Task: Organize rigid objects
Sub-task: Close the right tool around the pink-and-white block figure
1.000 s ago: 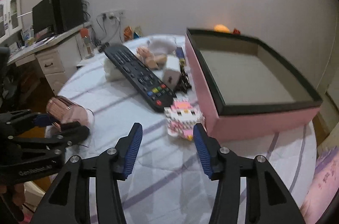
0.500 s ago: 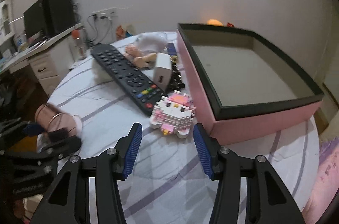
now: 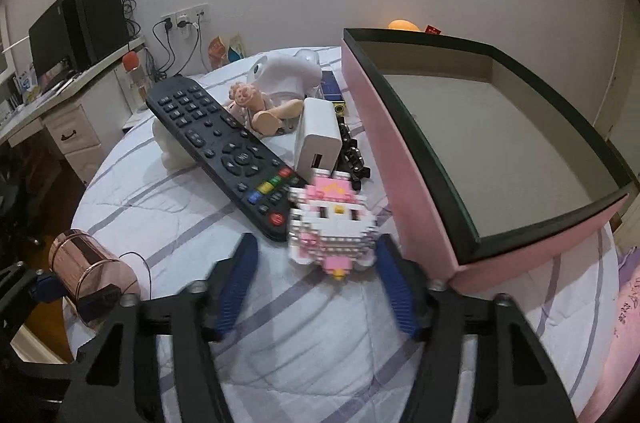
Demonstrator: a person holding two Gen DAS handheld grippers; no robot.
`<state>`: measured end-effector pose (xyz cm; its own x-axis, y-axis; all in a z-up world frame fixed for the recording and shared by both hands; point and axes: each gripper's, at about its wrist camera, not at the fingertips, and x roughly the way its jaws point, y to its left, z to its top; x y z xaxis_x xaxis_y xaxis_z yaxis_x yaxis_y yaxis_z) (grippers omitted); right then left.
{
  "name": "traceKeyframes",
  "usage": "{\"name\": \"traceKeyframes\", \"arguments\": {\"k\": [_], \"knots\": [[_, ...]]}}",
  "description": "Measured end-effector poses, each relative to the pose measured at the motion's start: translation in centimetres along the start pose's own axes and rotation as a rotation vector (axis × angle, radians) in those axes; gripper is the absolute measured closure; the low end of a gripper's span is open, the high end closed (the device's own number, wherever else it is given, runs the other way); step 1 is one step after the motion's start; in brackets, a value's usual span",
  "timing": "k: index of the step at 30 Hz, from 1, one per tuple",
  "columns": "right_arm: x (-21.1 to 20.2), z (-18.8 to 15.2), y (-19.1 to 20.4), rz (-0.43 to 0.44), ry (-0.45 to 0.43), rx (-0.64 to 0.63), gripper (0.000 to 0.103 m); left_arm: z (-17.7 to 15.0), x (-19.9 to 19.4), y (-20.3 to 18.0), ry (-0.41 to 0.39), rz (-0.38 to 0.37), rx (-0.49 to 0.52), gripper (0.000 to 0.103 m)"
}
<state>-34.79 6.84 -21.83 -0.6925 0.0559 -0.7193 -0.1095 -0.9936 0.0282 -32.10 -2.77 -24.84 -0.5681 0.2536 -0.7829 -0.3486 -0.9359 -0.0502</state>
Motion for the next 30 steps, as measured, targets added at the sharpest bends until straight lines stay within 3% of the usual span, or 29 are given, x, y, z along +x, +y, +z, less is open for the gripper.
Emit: {"name": "traceKeyframes", "arguments": {"k": [1,2,14,25,27,30], "knots": [[0.1,0.0,-0.1,0.016,0.005,0.001,0.058,0.0,0.0,0.0,0.000,0.001,0.002,0.033],[0.0,-0.1,-0.2,0.026,0.008,-0.001,0.058,0.0,0.1,-0.1,0.000,0.001,0.002,0.033],[-2.9,-2.6,-0.5,0.122,0.056,-0.087,0.057,-0.1,0.0,0.1,-0.022,-0.028,-0.027,0.033],[-0.7,-1.2,0.3,0.114,0.050,-0.106,0.053,0.1,0.1,0.0,-0.026,-0.007,-0.035,0.034],[-0.7,-1.2,0.2,0.126,0.048,-0.113,0.053,0.1,-0.1,0.4,-0.042,0.014,-0.062,0.048],[-0.8,-1.1,0.3,0.159,0.045,-0.137,0.058,0.1,-0.2,1.3,-0.049,-0.021,-0.090,0.048]]}}
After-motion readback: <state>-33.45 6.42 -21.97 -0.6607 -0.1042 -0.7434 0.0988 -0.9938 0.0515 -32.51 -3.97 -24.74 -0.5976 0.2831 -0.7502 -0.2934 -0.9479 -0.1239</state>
